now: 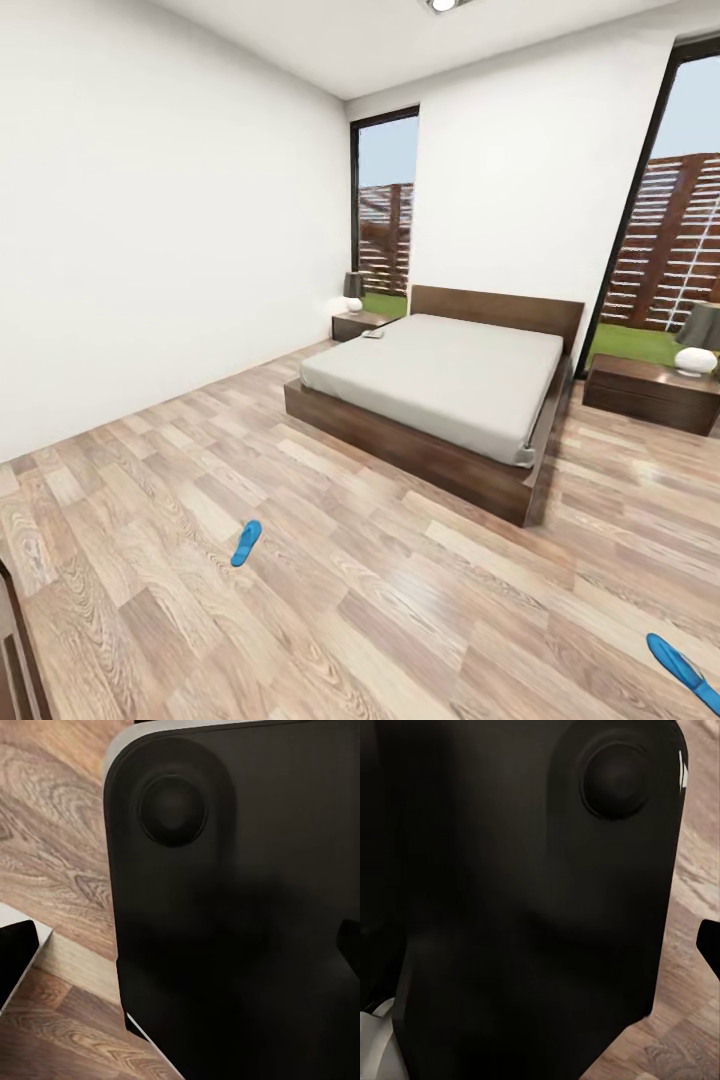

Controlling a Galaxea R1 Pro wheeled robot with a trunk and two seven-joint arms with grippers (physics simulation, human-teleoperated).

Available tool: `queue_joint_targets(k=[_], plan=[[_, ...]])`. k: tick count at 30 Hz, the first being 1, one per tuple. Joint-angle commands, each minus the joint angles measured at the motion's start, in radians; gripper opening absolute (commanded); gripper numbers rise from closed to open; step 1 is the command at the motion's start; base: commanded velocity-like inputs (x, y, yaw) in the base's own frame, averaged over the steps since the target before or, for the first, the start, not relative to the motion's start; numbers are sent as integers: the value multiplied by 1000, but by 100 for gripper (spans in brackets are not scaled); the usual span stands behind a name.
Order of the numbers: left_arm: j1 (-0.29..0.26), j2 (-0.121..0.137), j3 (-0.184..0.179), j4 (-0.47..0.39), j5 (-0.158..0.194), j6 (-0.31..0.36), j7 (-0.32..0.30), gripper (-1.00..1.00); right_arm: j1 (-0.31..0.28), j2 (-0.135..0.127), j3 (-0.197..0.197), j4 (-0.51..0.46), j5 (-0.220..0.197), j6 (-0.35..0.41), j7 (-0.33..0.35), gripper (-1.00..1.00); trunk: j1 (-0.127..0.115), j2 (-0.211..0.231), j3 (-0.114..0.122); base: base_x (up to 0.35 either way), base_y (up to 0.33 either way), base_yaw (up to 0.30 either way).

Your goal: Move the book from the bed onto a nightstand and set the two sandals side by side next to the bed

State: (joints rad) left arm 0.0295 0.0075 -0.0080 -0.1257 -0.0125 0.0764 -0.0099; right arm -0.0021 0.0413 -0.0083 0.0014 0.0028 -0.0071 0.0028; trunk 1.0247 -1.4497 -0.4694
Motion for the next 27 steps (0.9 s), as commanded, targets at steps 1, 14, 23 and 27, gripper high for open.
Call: queue_joint_targets(k=[1,14,23,27], plan=[[1,0,-1,-5,-1,8,-1,100,0,0,-1,0,0,-1,0,100,0,0,-1,162,11,0],[1,0,-1,-5,-1,8,-1,100,0,0,-1,0,0,-1,0,100,0,0,-1,162,3,0],[1,0,-1,-5,-1,8,-1,100,0,0,-1,0,0,-1,0,100,0,0,-1,162,0,0],[1,0,-1,-5,-1,8,-1,100,-1,0,-1,0,0,-1,0,100,0,0,-1,162,0,0]])
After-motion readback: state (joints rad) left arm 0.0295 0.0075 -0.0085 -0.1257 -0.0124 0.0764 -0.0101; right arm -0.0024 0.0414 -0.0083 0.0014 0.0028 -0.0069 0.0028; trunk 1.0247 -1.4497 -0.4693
